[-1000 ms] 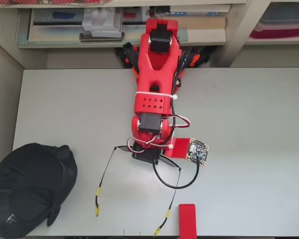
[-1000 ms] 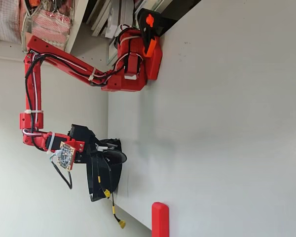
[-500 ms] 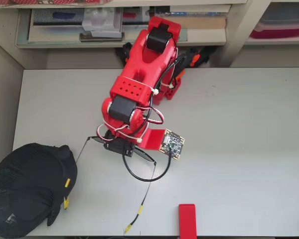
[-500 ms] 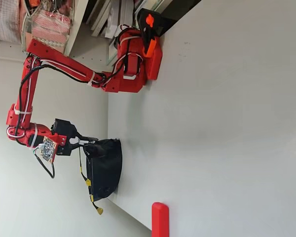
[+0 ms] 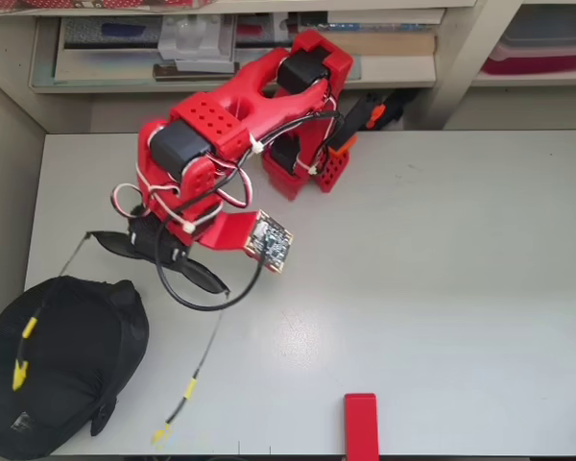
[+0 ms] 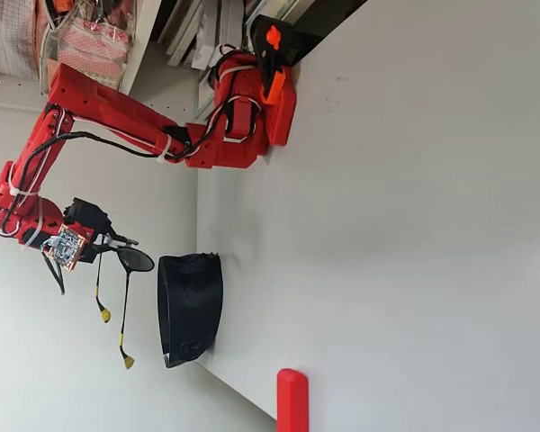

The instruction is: Place Meta Rayban sunglasses on black head mold for quality assessment

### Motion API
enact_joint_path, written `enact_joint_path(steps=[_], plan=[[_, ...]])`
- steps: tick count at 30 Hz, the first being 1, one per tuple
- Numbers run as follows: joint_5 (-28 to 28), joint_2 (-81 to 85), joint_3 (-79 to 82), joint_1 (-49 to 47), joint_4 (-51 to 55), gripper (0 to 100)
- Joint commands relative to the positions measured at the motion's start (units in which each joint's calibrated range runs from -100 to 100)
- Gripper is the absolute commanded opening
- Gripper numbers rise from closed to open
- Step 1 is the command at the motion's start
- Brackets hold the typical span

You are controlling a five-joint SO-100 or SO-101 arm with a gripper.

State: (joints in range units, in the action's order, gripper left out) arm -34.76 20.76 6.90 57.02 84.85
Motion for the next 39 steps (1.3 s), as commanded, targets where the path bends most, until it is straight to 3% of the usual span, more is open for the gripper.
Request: enact_joint_path(steps=[1, 9, 27, 39], plan=[[-0.3, 9.0, -3.1, 6.5, 4.0, 0], [-0.6, 23.8, 9.6, 9.9, 6.5, 0], [0.1, 24.1, 30.3, 12.5, -2.8, 0], [5.6, 24.1, 32.7, 11.7, -3.2, 0]])
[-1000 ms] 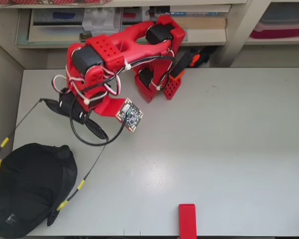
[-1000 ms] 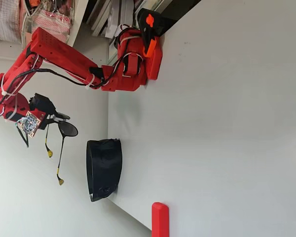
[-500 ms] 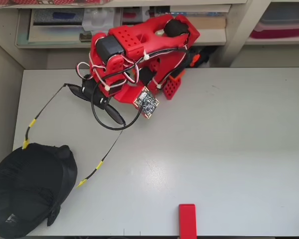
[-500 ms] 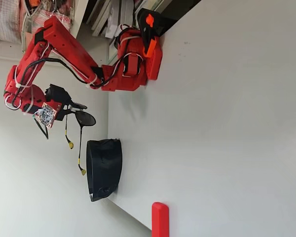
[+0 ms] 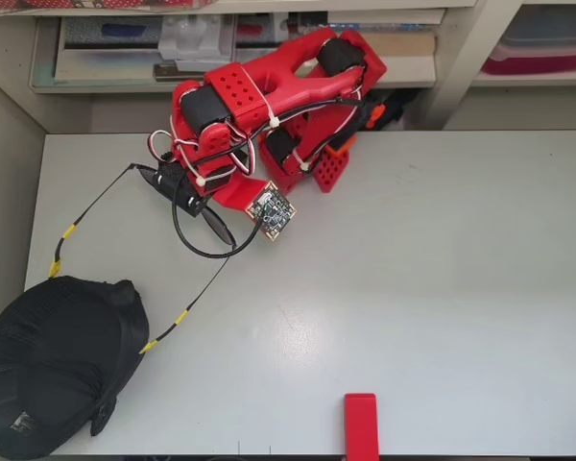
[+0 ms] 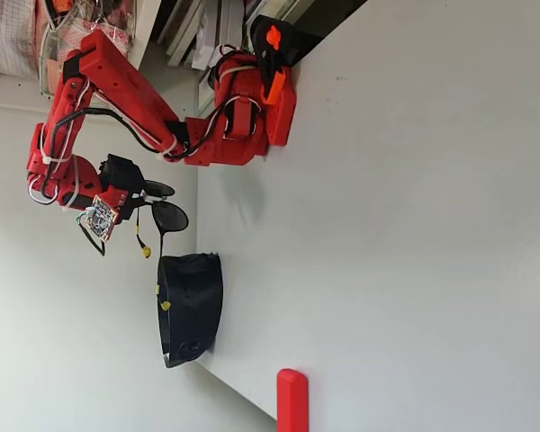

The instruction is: Place Meta Rayban sunglasses on black head mold for quality assessment

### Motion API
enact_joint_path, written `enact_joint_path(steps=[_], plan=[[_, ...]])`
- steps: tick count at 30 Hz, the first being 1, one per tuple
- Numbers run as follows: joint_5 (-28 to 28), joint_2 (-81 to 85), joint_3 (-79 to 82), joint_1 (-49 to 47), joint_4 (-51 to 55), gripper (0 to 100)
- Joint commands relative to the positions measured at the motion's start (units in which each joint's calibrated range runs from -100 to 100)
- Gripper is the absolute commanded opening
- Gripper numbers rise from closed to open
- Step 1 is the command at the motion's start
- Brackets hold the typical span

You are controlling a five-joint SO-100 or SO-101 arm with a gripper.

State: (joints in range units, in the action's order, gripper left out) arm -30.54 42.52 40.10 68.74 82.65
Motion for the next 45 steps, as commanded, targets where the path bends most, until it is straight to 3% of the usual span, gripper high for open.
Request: enact_joint_path(steps=[1, 6, 23, 31, 38, 45], plan=[[1.5, 2.3, -0.2, -0.2, -1.0, 0], [2.2, 2.3, 3.6, -1.1, -1.7, 0], [3.0, 2.3, 15.7, -3.8, -18.4, 0], [3.3, 1.6, 16.1, -3.8, -22.0, 0], [3.3, -10.4, 13.9, -3.8, -30.1, 0], [3.3, -16.2, 7.8, -3.8, -30.8, 0]])
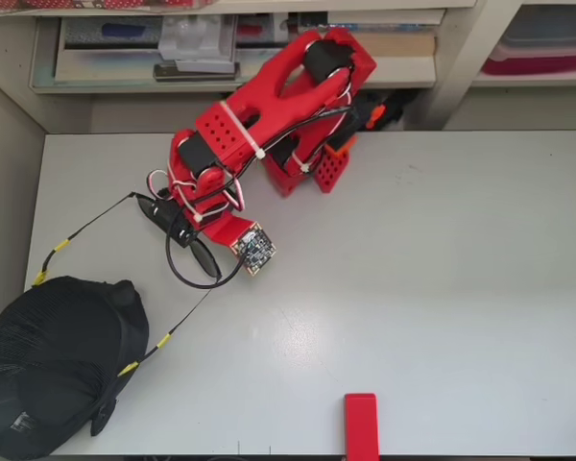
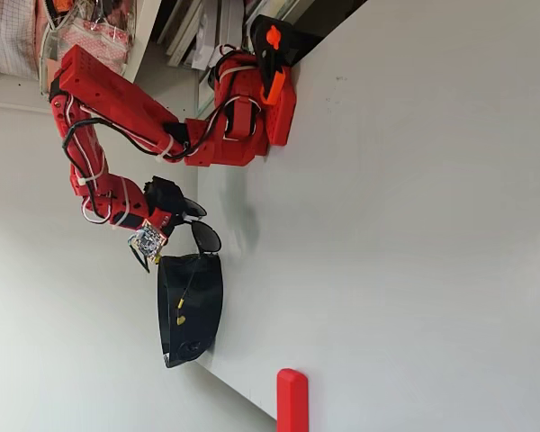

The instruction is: Place Meta Rayban sunglasses on black head mold for quality assessment

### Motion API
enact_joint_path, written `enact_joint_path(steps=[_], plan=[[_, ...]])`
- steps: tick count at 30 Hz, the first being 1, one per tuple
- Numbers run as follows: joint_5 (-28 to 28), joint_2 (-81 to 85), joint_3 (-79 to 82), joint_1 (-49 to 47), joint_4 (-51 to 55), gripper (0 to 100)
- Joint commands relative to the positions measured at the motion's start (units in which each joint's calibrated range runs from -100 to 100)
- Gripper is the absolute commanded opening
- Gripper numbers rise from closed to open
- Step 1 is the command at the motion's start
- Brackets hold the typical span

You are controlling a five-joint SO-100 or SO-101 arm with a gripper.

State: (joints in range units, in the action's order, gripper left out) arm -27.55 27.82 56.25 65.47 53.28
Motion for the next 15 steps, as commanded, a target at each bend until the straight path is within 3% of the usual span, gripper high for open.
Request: enact_joint_path(steps=[1, 15], plan=[[0.3, -1.5, -8.5, -0.4, -1.5, 0], [0.3, -1.5, -8.1, 0.0, -6.3, 0]])
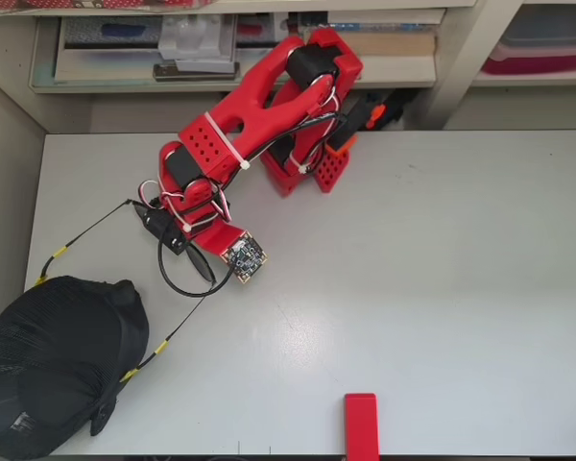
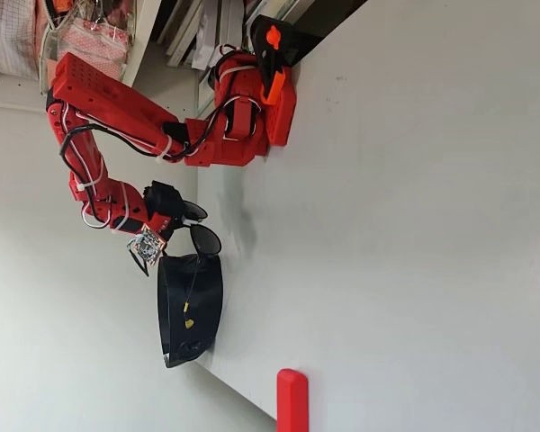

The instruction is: Place Meta Rayban sunglasses on black head mold for quality assessment

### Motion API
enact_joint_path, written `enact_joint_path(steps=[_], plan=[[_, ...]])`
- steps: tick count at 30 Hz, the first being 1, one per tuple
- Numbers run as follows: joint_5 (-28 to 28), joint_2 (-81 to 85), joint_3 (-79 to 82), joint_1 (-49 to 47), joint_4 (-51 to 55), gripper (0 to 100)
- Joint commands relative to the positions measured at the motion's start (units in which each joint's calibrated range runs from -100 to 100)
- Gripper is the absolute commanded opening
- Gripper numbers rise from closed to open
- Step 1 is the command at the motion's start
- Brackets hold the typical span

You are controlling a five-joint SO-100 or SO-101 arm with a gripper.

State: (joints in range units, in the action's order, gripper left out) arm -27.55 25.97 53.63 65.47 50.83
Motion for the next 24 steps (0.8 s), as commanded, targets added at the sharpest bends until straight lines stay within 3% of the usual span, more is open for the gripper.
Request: enact_joint_path(steps=[1, 17, 24], plan=[[0.7, 0.3, -5.5, -0.1, -4.1, 0], [2.6, 0.3, -5.0, 0.3, -4.2, 0], [3.8, 0.3, -1.7, 0.4, -9.9, 0]])
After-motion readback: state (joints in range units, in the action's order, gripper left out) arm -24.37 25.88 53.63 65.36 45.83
